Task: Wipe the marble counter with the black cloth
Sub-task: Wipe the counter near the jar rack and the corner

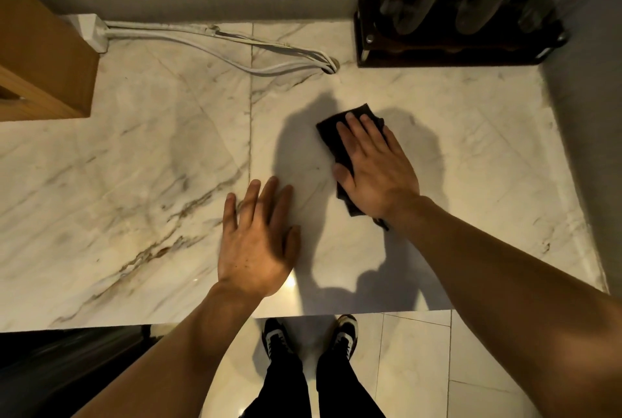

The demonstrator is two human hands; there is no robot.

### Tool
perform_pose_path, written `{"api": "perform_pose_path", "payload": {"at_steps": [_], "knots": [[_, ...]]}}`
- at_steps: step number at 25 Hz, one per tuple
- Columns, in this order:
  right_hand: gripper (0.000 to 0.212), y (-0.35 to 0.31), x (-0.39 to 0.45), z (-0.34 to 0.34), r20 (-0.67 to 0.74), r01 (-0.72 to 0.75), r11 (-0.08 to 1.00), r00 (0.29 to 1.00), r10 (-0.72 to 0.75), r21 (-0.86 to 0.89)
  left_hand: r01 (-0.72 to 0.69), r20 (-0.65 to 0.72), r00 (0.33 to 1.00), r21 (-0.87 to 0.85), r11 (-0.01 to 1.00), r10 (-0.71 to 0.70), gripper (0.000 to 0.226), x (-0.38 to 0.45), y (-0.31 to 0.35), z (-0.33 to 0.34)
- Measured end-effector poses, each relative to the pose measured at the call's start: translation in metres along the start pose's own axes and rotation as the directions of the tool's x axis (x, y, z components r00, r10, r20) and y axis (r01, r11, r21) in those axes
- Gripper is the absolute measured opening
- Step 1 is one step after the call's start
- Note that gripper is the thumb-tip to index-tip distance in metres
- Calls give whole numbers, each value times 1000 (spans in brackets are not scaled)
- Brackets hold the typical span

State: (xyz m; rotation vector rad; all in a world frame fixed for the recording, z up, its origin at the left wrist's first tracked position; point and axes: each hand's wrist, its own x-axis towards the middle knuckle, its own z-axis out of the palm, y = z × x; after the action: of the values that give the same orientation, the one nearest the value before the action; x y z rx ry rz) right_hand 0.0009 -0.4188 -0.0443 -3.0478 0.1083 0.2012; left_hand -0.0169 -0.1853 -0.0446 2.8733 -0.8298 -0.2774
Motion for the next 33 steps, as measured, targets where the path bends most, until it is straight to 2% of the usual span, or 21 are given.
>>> {"api": "perform_pose_path", "payload": {"at_steps": [9, 16, 21, 24, 33], "knots": [[65, 1, 56, -5, -44, -238, 965, 969, 244, 112, 2, -70, 998, 12, 1000, -1, 61, 0, -2, 5], [65, -4, 77, -4, -62, -475, 861, 868, 492, 181, 5, -54, 999, 20, 1000, -3, 61, 0, -1, 1], [67, -11, 73, -2, -46, -634, 734, 748, 662, 243, -20, -82, 996, 1, 1000, 20, 60, -1, -2, 0], [68, -14, 59, 1, -53, -660, 703, 718, 694, 267, -31, -92, 995, -8, 999, 30, 59, -2, -3, -2], [69, -27, -15, 12, -45, -689, 693, 702, 711, 212, -38, -100, 994, -20, 999, 36, 59, -3, -4, 2]]}}
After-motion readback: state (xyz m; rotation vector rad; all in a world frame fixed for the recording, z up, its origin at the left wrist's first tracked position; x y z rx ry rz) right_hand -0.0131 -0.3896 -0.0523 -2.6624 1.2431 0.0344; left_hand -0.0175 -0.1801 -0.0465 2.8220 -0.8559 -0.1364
